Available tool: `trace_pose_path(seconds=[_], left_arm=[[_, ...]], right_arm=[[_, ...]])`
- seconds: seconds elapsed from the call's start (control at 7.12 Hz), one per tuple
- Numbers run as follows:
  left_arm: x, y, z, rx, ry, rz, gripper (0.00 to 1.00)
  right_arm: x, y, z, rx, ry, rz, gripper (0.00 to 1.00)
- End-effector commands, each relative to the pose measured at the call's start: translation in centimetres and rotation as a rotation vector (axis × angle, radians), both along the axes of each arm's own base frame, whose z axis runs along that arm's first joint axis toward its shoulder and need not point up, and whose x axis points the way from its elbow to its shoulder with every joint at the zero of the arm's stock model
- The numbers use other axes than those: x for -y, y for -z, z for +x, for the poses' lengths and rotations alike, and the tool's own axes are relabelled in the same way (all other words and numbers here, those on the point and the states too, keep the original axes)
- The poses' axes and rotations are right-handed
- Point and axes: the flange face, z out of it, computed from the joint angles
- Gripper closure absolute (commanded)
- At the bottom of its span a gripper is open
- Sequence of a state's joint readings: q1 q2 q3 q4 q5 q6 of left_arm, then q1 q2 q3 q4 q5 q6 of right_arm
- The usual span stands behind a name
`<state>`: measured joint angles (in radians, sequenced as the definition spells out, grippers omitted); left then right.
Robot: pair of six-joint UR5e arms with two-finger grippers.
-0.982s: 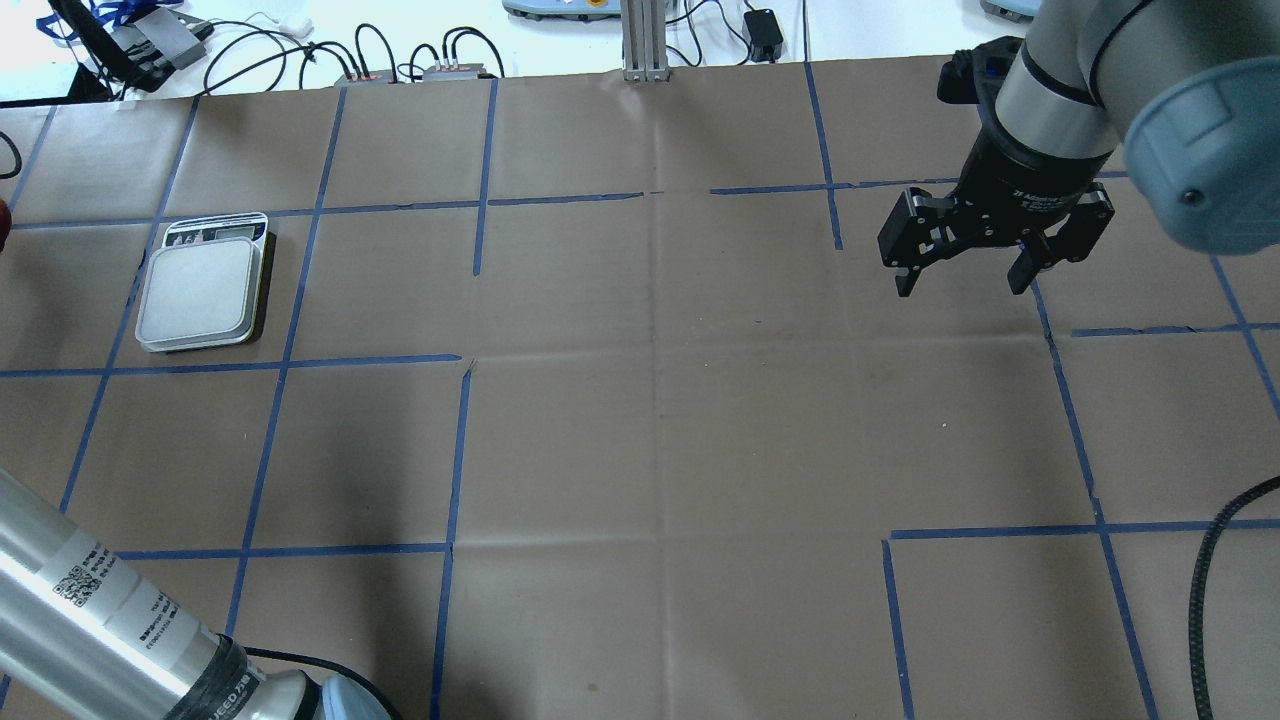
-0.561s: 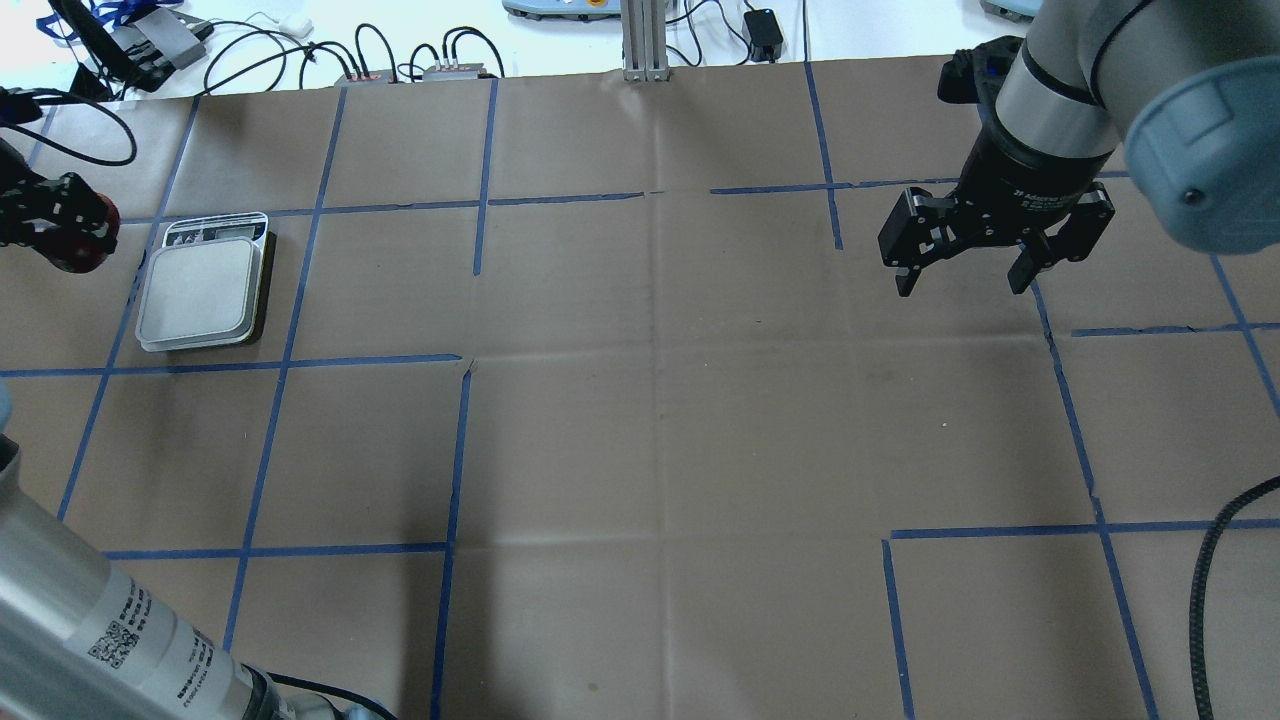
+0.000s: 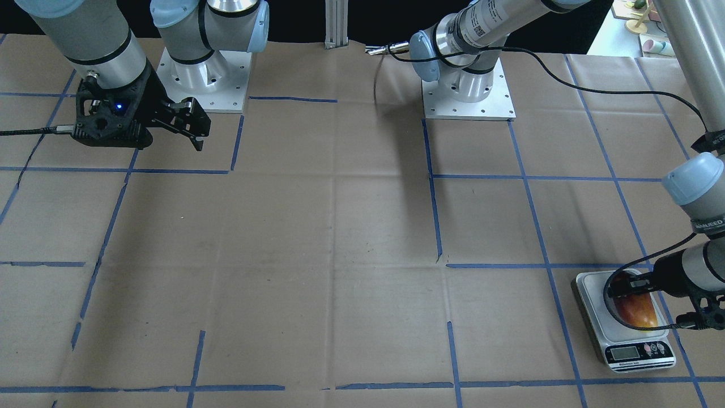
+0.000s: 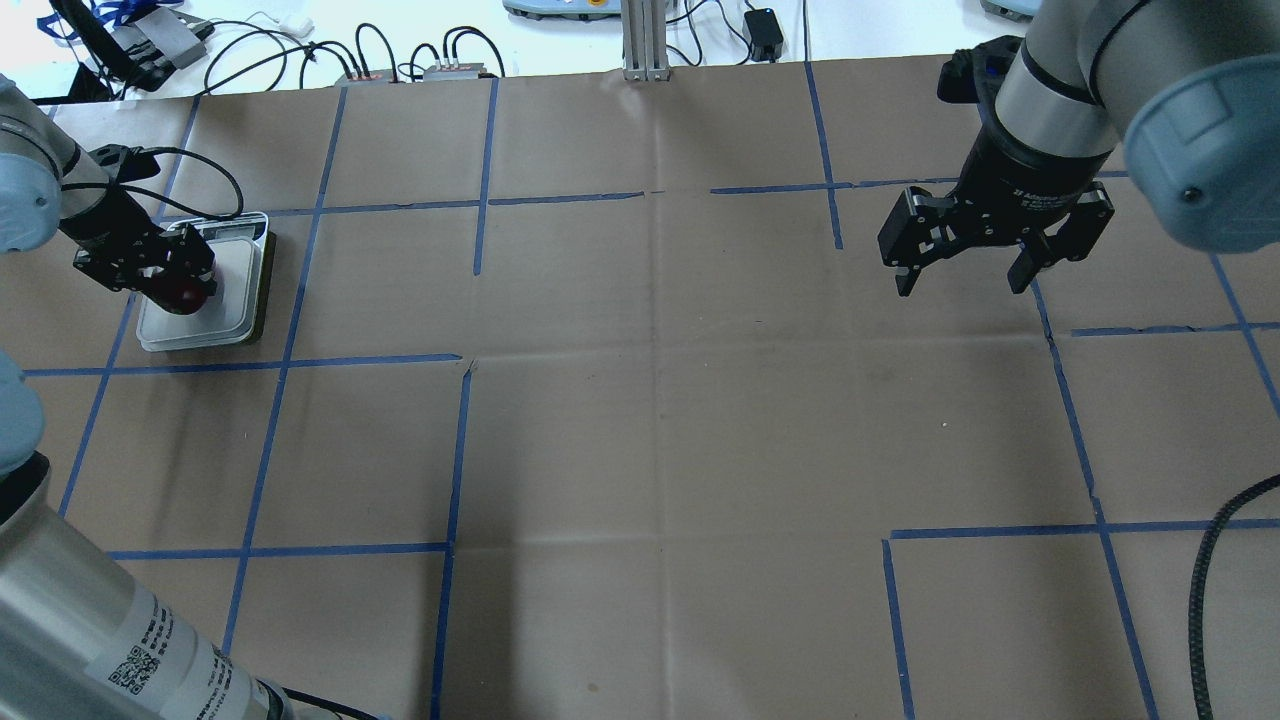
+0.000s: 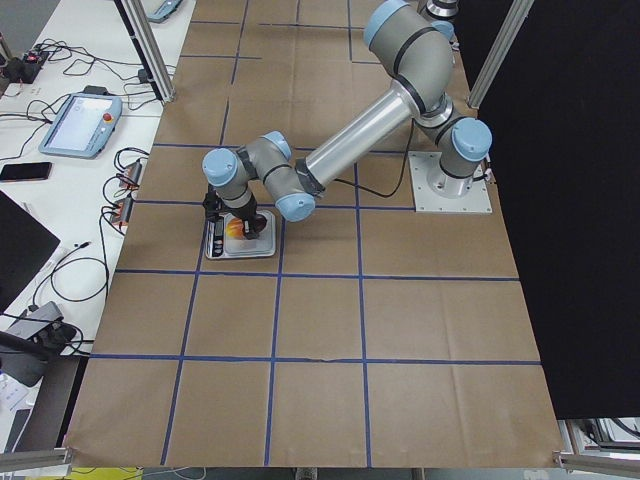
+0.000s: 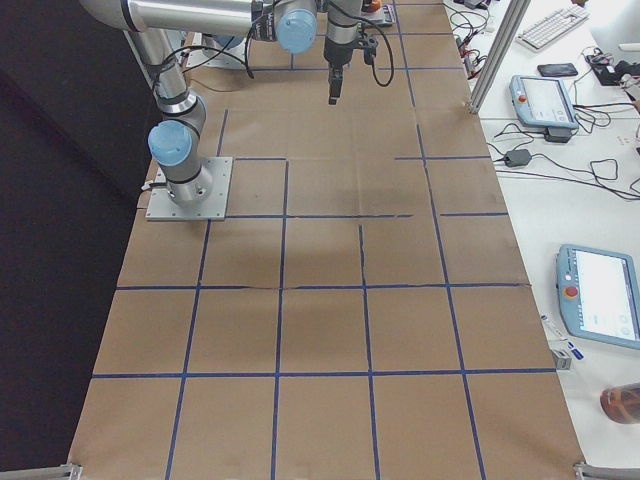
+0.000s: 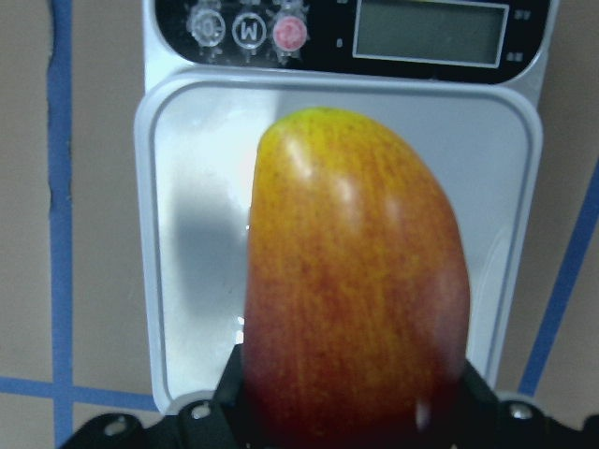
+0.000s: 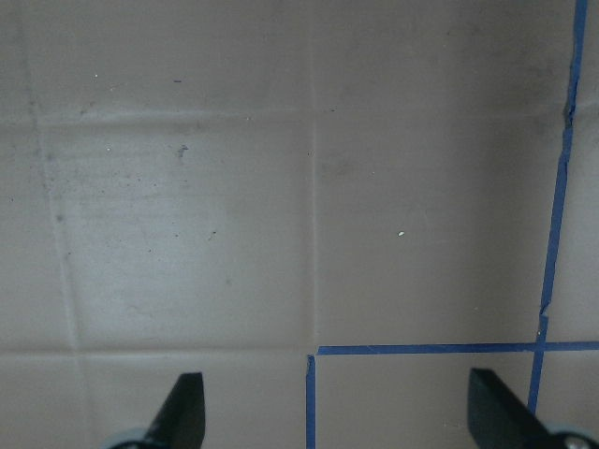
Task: Weigh mango
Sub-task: 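Carry the mango with the left gripper over the scale and lower it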
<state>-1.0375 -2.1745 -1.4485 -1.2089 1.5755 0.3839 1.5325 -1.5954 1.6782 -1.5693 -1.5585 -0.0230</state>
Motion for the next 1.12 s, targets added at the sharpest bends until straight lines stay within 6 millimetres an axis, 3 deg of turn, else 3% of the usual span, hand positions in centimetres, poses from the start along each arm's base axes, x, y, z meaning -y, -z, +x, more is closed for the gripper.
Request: trace_pose_path(seconds=[0.0, 0.28, 0.42, 0.84, 0.98], left_arm=[[0.1, -3.6, 0.5, 0.098, 0.015, -0.015, 0.00], [-1.9, -11.1, -1.5, 0.150, 0.006, -0.090, 0.00], [-3.6, -14.3, -4.4, 0.155, -0.025, -0.098, 0.00], [-8.9, -21.8, -19.9, 0.134, -0.099, -0.075, 0.00], [-10.1, -23.3, -24.9, 0.130, -0.111, -0.073, 0.00]], right_arm=[[0.0, 0.0, 0.0, 0.000, 0.000, 0.000, 0.00], [0.0, 0.0, 0.0, 0.000, 0.000, 0.000, 0.00], [0.0, 0.0, 0.0, 0.000, 0.000, 0.000, 0.00], [0.0, 0.0, 0.0, 0.000, 0.000, 0.000, 0.00], [0.0, 0.0, 0.0, 0.000, 0.000, 0.000, 0.00]])
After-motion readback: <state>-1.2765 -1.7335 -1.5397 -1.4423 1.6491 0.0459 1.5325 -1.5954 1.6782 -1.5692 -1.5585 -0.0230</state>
